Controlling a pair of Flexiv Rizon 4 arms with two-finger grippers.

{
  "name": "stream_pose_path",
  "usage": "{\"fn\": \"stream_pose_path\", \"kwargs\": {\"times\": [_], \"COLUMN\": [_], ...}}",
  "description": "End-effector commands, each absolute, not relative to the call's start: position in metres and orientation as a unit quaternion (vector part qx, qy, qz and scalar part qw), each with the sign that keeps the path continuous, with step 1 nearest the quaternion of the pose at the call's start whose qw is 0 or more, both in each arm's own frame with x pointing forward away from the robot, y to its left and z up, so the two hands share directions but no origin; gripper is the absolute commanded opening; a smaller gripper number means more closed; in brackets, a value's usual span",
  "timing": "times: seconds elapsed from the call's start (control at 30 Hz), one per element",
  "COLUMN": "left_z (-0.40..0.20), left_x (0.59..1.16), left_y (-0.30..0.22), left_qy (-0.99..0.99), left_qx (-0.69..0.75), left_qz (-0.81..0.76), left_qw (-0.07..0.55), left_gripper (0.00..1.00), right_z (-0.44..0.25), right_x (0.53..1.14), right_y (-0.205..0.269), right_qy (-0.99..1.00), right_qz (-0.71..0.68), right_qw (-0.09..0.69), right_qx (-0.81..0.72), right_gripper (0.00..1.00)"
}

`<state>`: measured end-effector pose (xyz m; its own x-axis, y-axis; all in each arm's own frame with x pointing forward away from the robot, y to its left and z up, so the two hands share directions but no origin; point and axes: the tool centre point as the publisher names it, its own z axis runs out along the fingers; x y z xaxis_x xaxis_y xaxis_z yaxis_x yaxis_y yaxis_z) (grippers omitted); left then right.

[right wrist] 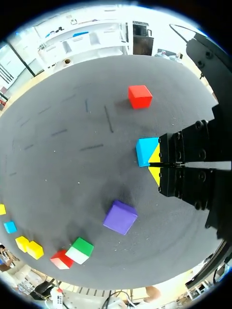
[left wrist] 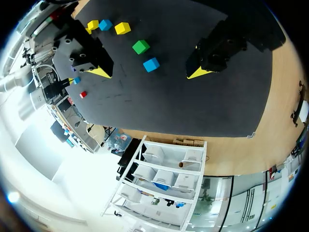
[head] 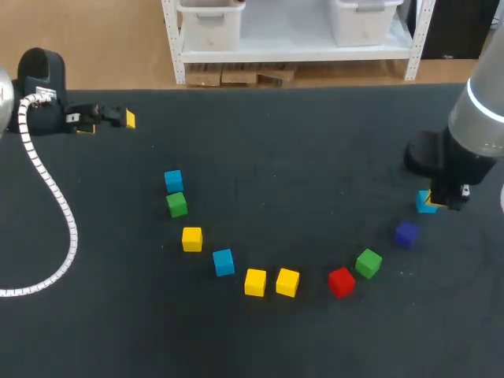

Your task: Place the blue cubes, place green cubes on the blue cubes, place the yellow cubes on the green cubes, then place the red cubes on the yellow cubes, and place purple cube on the red cubes.

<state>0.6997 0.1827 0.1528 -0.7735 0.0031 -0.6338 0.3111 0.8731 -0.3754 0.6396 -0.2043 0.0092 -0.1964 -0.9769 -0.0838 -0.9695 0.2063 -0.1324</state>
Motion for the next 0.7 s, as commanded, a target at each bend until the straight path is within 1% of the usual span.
{"fn": "stream_pose_path", "kwargs": {"times": [0.03,0.4,0.43,0.5,0.53,0.57,0.6,0.63,0.67,0.7], "left_z": [0.151,0.151,0.151,0.151,0.151,0.151,0.151,0.151,0.151,0.151], "left_x": [0.700,0.700,0.700,0.700,0.700,0.700,0.700,0.700,0.700,0.700], "left_y": [0.185,0.185,0.185,0.185,0.185,0.185,0.185,0.185,0.185,0.185], "left_qy": [0.909,0.909,0.909,0.909,0.909,0.909,0.909,0.909,0.909,0.909], "left_qx": [0.088,0.088,0.088,0.088,0.088,0.088,0.088,0.088,0.088,0.088], "left_qz": [-0.241,-0.241,-0.241,-0.241,-0.241,-0.241,-0.241,-0.241,-0.241,-0.241], "left_qw": [0.328,0.328,0.328,0.328,0.328,0.328,0.328,0.328,0.328,0.328], "left_gripper": [1.00,1.00,1.00,1.00,1.00,1.00,1.00,1.00,1.00,1.00], "right_z": [0.006,-0.001,-0.001,-0.002,-0.002,-0.003,-0.004,-0.004,-0.004,-0.002], "right_x": [0.642,0.642,0.643,0.644,0.645,0.645,0.646,0.646,0.646,0.646], "right_y": [-0.202,-0.202,-0.202,-0.201,-0.201,-0.201,-0.201,-0.201,-0.201,-0.200], "right_qy": [0.776,0.766,0.766,0.766,0.766,0.766,0.765,0.765,0.766,0.766], "right_qz": [-0.023,-0.024,-0.025,-0.024,-0.025,-0.025,-0.026,-0.027,-0.026,-0.024], "right_qw": [0.075,0.062,0.063,0.065,0.065,0.065,0.066,0.066,0.068,0.068], "right_qx": [-0.626,-0.640,-0.640,-0.639,-0.639,-0.639,-0.640,-0.640,-0.639,-0.638], "right_gripper": [1.00,1.00,0.50,0.38,0.37,0.38,0.49,0.69,0.76,0.78]}}
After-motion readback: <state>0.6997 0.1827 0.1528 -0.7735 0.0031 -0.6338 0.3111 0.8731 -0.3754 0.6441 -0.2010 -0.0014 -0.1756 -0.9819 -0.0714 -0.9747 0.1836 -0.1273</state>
